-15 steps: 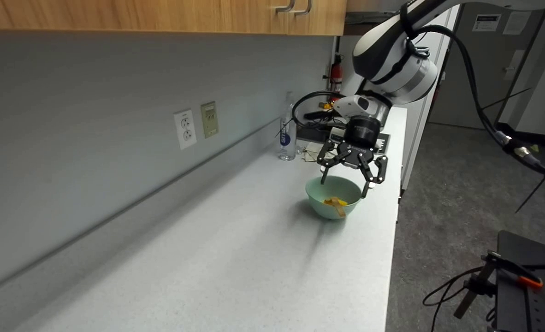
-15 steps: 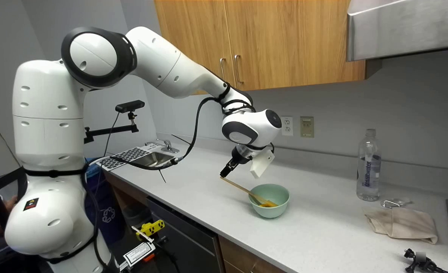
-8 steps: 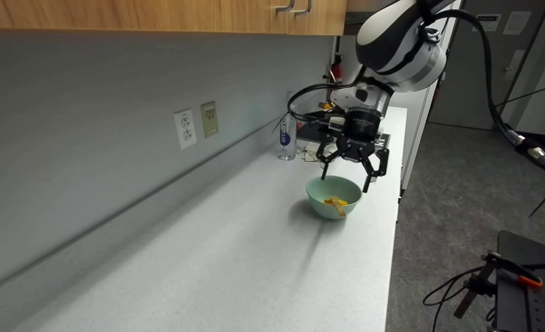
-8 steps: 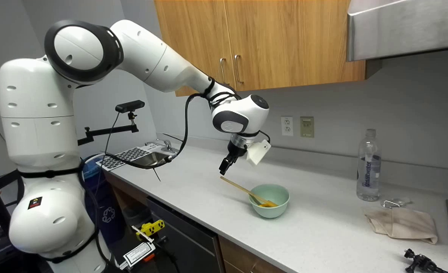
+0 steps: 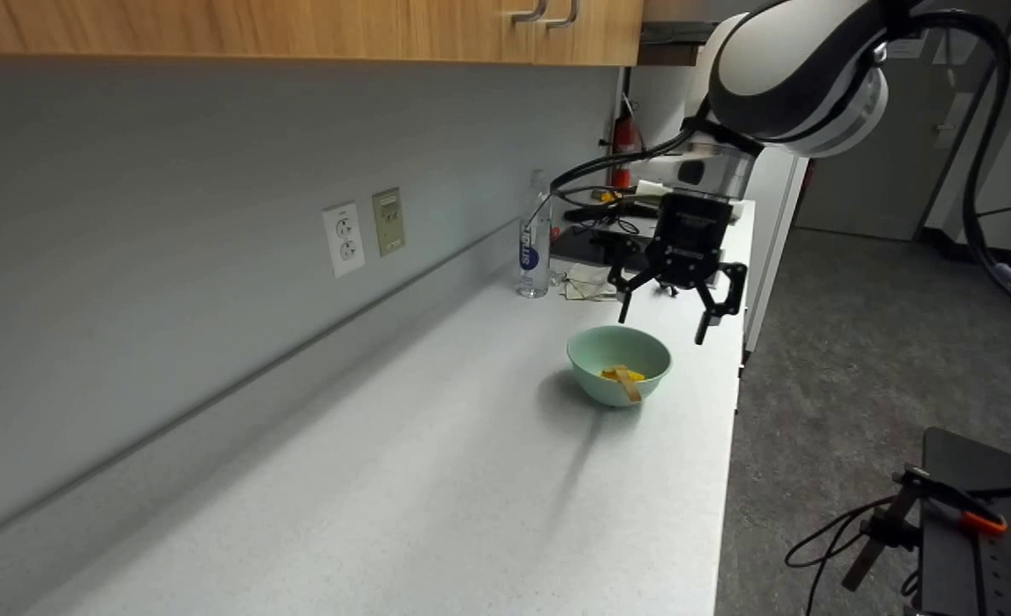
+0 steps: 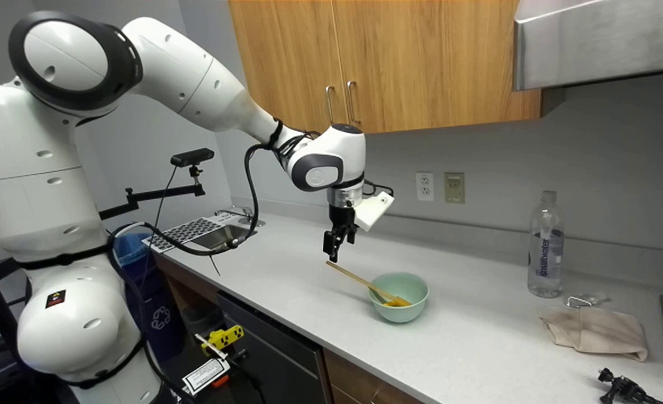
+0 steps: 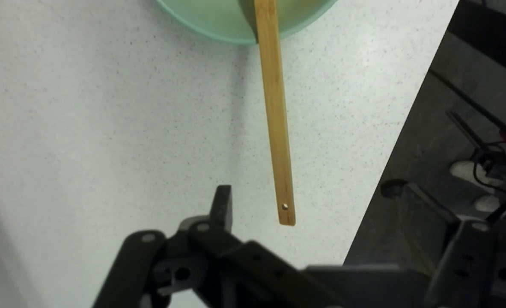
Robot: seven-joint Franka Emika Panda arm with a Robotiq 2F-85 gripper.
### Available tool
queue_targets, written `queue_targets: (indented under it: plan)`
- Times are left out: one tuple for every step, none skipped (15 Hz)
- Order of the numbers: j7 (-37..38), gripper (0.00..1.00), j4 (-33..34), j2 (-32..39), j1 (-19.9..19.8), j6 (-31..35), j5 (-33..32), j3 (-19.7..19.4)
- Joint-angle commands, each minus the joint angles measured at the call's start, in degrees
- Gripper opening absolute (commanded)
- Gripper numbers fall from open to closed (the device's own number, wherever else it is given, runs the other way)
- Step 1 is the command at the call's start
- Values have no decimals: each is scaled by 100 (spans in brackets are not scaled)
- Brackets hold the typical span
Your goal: Use the object to mix the contents in the bowl
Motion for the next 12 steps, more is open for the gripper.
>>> queue_targets:
  plan:
    - [695, 100, -659, -644, 126, 744, -738, 65]
    - [872, 100, -746, -718, 144, 908, -942, 76]
    - [1045, 100, -831, -789, 160, 1070, -1160, 84]
    - [1197, 100, -904, -852, 175, 1199, -1363, 85]
    - [1359, 100, -968, -901, 183, 1341, -1584, 86]
    - [1497, 100, -1031, -948, 187, 1479, -1793, 84]
    - [1607, 100, -1085, -983, 194, 1631, -1940, 81]
    - [1669, 100, -1132, -1006, 206, 1761, -2027, 73]
    - [1739, 100, -1168, -1024, 212, 1863, -2121, 66]
    - [1806, 100, -1209, -1043, 214, 1973, -2217, 61]
    - [1879, 100, -1241, -1051, 214, 2073, -2301, 58]
    - [1944, 100, -1269, -1067, 212, 2140, -2390, 54]
